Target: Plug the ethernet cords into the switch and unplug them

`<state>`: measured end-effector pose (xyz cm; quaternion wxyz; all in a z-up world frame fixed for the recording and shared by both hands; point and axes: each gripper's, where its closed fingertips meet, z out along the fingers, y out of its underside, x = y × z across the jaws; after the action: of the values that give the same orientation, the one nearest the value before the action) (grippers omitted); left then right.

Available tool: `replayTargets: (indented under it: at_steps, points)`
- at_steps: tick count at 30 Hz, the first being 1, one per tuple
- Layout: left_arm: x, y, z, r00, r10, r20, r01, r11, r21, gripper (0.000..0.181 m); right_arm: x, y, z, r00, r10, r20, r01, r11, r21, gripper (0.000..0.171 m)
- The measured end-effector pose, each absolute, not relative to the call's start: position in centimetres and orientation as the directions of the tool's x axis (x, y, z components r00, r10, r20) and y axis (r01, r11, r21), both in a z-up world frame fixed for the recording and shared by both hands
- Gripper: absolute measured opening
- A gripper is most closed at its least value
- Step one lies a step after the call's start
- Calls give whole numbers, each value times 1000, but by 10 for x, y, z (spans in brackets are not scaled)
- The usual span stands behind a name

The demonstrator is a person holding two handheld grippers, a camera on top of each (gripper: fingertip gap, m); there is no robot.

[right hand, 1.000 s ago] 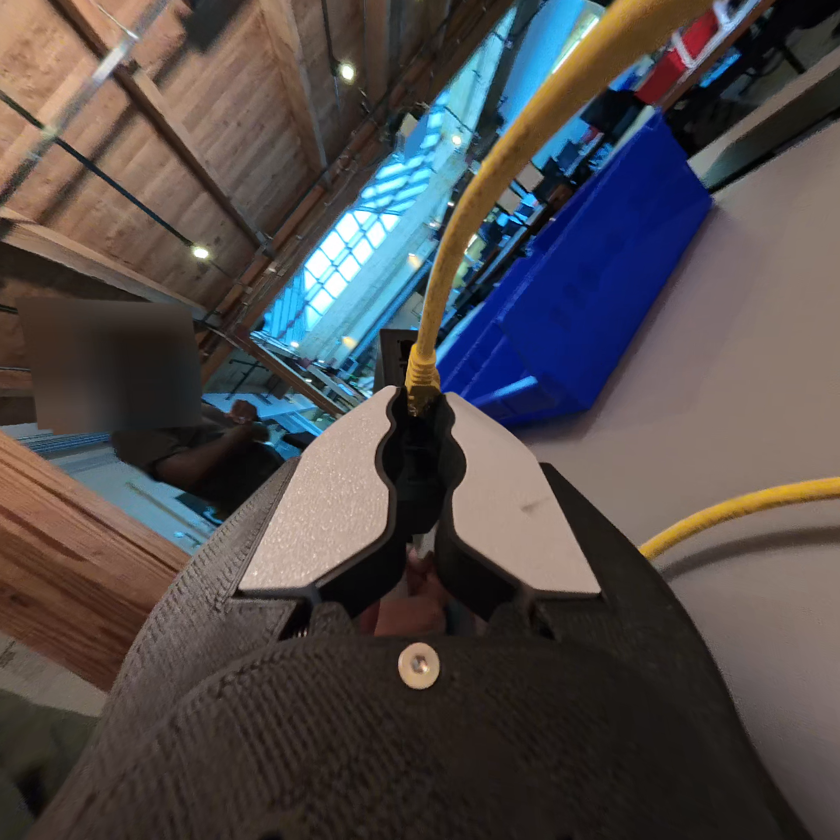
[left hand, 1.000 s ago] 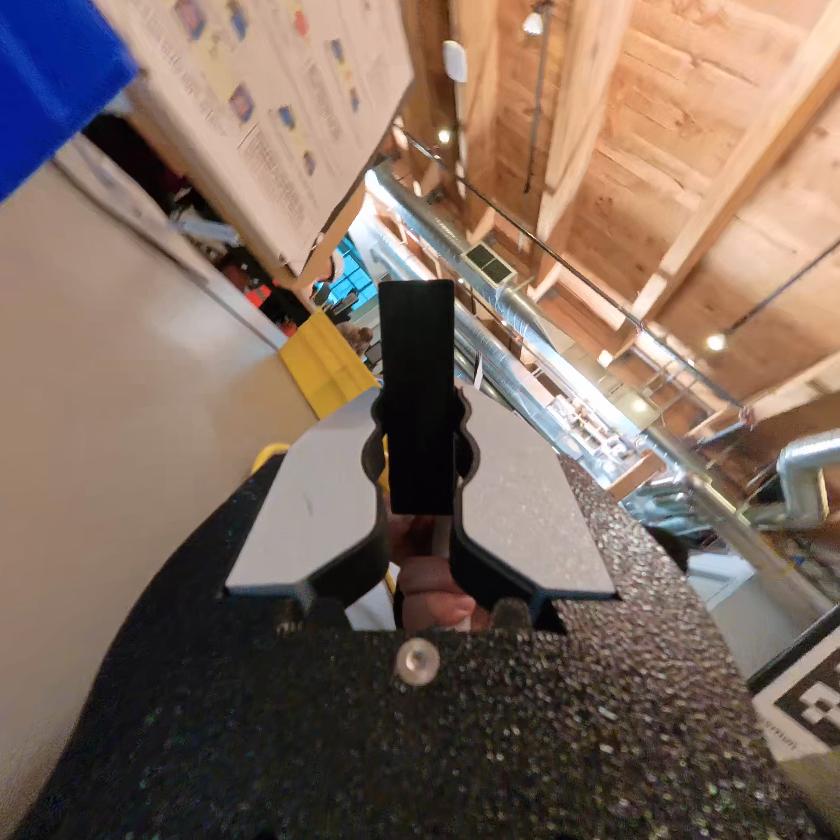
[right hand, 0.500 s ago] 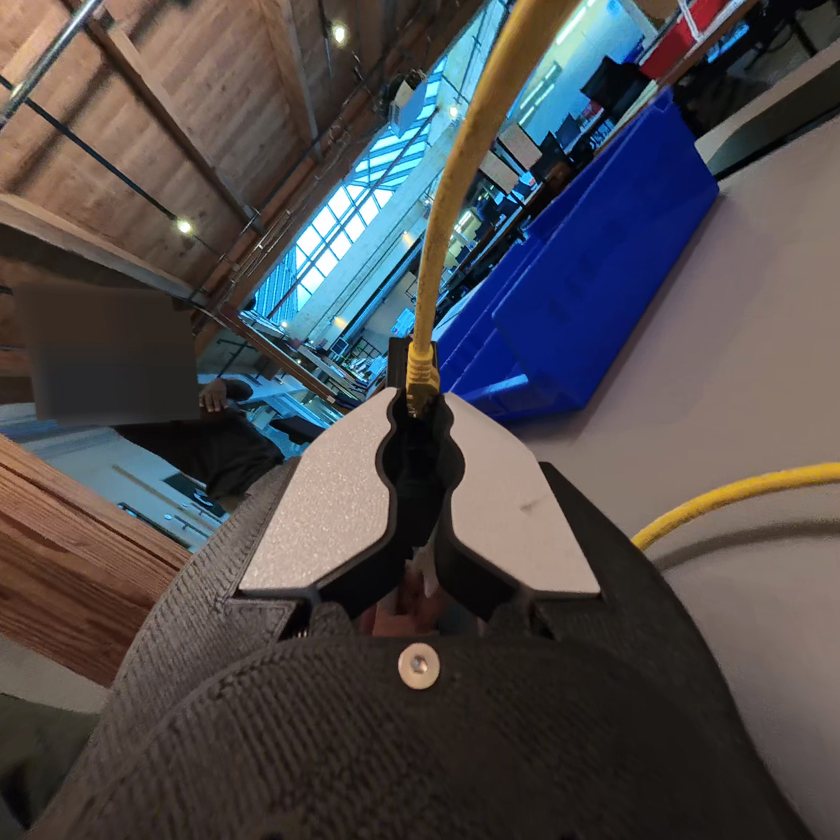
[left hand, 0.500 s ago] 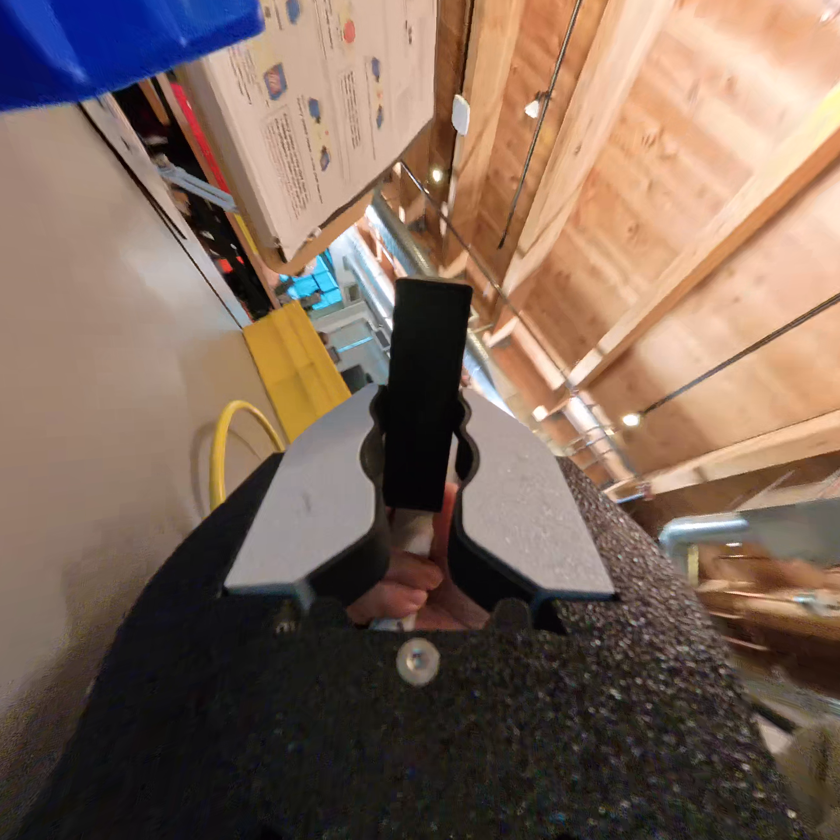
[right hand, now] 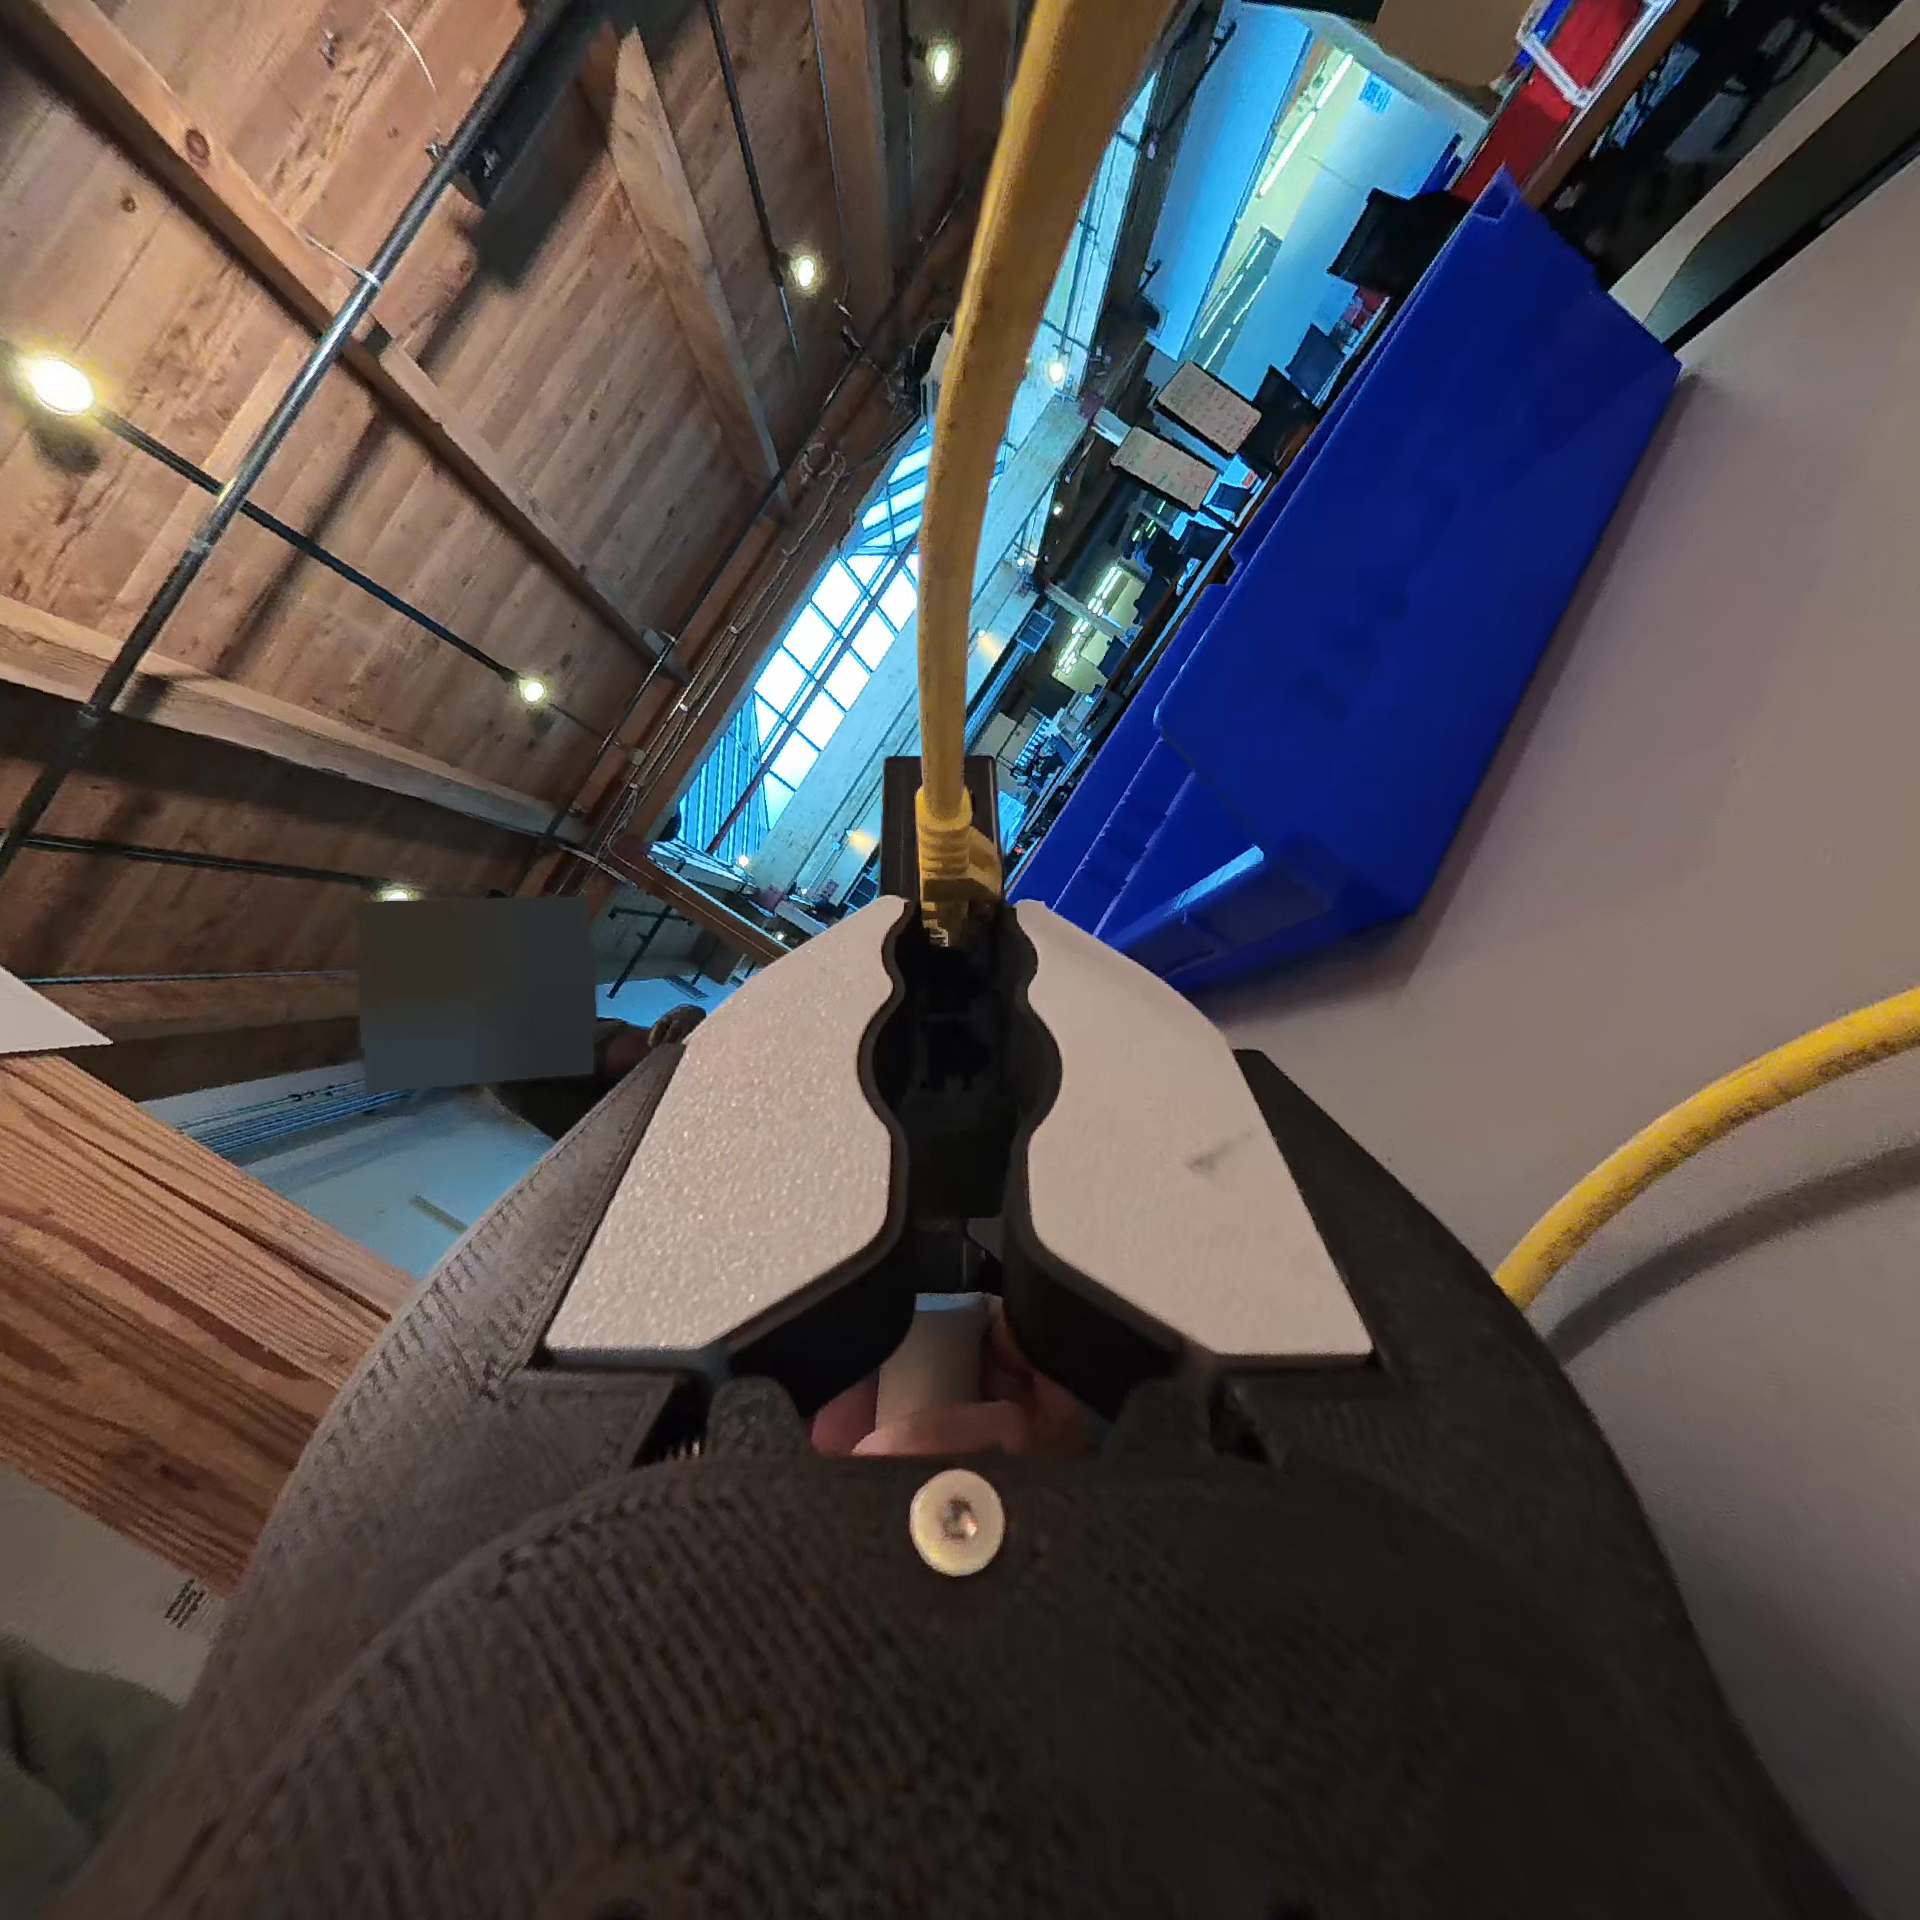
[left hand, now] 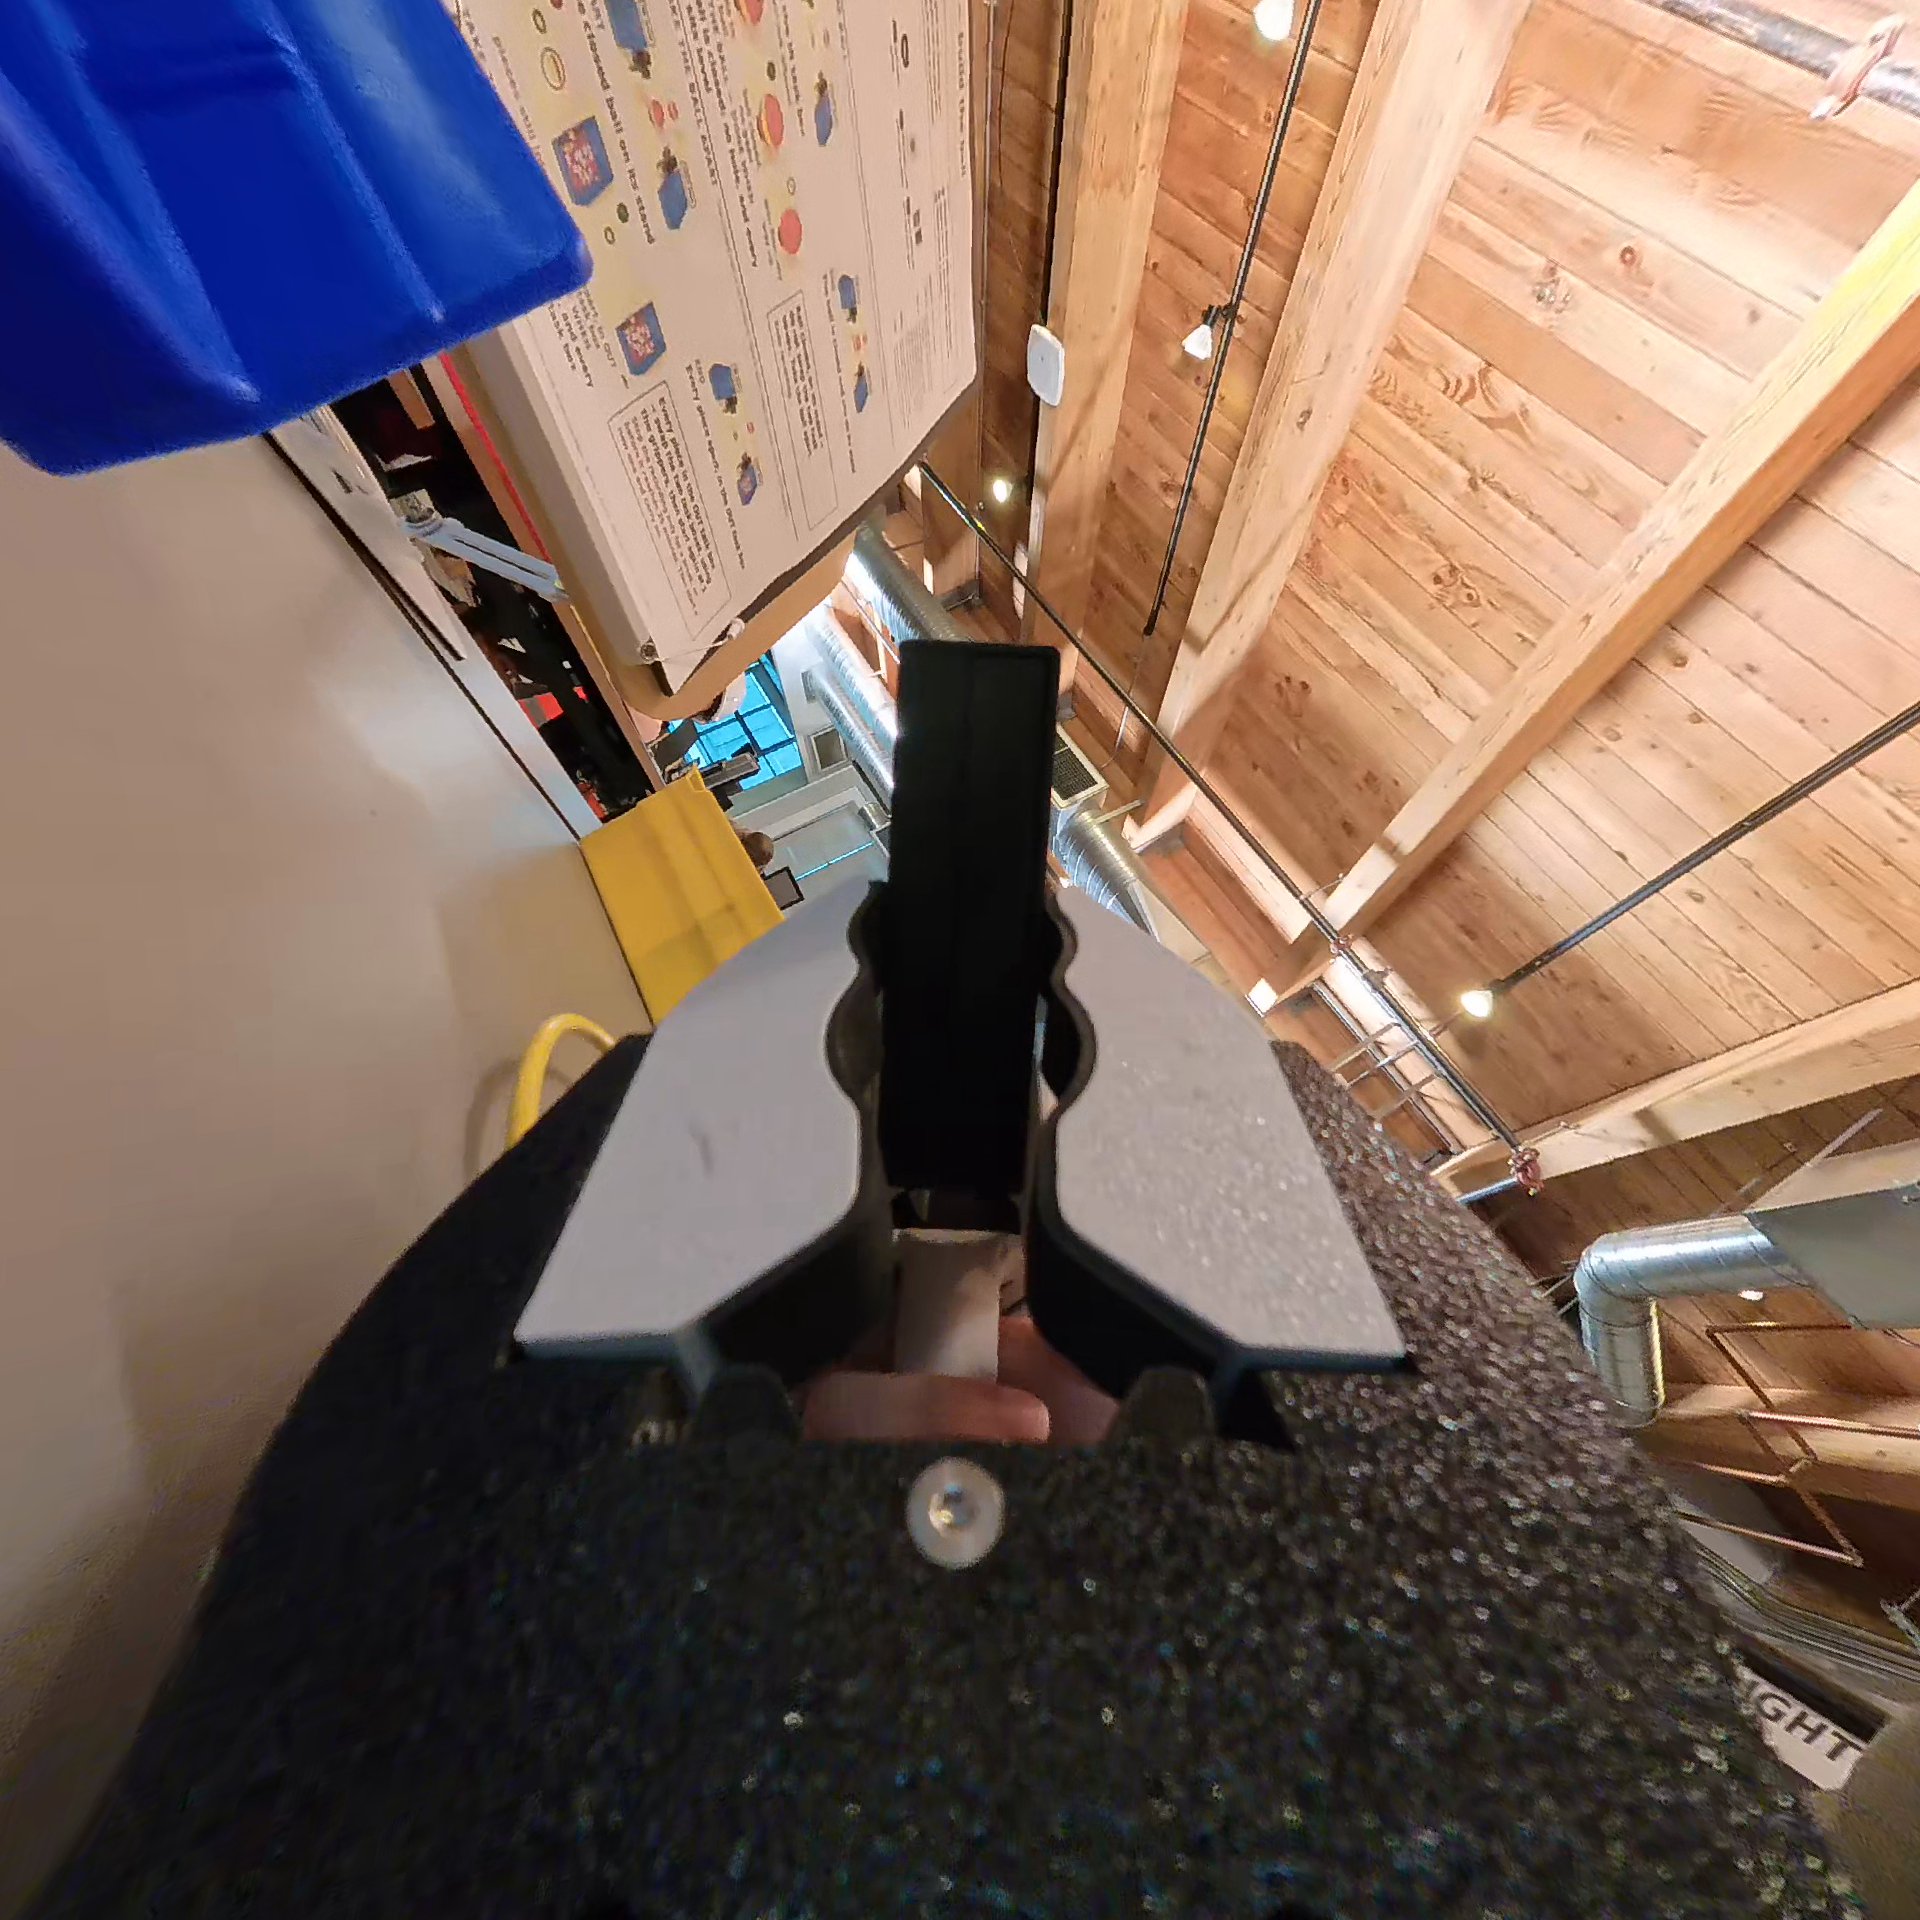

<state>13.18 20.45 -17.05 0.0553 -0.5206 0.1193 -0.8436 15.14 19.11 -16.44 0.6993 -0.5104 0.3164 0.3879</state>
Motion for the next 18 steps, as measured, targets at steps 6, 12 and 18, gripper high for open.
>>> replayTargets:
  at_steps: [6,12,18]
  points:
    - [133,201,-171,-456,-235,858,-35,-959,-281,27,153,190,-164,506,213,-836,-859,211,-466,14]
    - [134,199,-174,-434,-261,862,-18,-954,-298,26,155,190,-168,537,174,-826,-838,222,-498,13]
    - [135,197,-177,-425,-281,860,4,-951,-309,26,154,189,-170,618,146,-772,-784,189,-592,9]
